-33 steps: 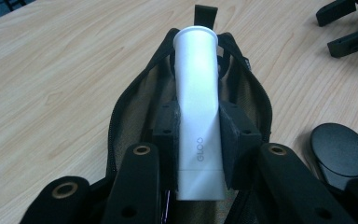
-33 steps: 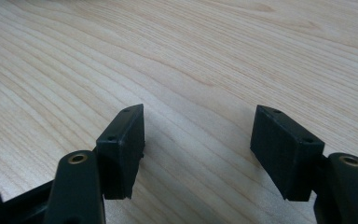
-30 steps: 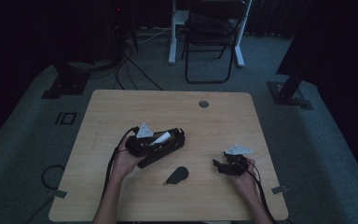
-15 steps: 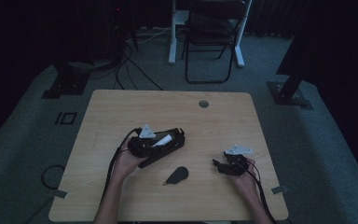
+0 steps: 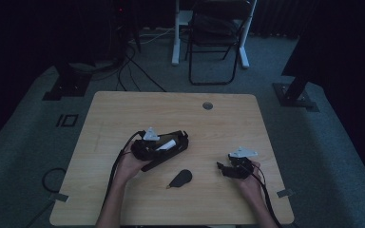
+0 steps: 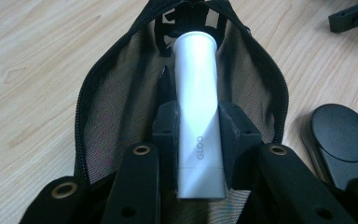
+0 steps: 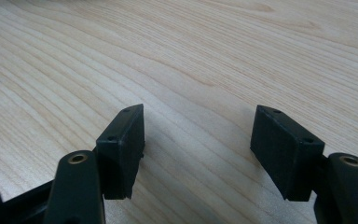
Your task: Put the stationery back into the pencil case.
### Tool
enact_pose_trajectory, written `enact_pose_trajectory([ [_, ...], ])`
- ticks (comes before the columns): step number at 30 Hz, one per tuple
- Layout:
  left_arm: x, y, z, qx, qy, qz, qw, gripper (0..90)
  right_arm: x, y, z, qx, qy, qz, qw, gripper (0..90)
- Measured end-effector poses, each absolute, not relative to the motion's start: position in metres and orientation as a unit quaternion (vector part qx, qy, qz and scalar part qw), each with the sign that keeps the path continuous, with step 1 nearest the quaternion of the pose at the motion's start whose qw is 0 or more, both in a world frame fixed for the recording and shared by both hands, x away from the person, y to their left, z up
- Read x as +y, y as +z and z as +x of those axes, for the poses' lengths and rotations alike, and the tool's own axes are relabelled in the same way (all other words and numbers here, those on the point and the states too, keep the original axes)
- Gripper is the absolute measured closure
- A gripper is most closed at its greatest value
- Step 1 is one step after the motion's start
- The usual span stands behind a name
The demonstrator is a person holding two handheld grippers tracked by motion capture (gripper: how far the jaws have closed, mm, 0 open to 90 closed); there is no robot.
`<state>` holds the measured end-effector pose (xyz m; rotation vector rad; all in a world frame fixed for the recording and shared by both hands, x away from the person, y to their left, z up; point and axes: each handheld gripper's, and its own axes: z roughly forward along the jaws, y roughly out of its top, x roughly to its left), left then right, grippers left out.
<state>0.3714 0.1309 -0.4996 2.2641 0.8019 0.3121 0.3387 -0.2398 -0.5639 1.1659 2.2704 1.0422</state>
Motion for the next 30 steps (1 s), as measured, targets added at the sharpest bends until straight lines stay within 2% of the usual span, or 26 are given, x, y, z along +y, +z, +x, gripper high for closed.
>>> enact_pose_trajectory([
  [15,0.131,-0.498,0.37,0.309,0.123,0.872,0.359,71.6,-0.24,-0.564,0.339,0.809,0.371,0.414,0.191,34.9],
  [22,0.132,-0.493,0.367,0.307,0.138,0.865,0.373,63.1,-0.24,-0.564,0.339,0.81,0.371,0.413,0.191,34.9],
  [30,0.131,-0.486,0.361,0.299,0.149,0.859,0.387,60.4,-0.24,-0.564,0.339,0.81,0.371,0.413,0.191,34.9],
])
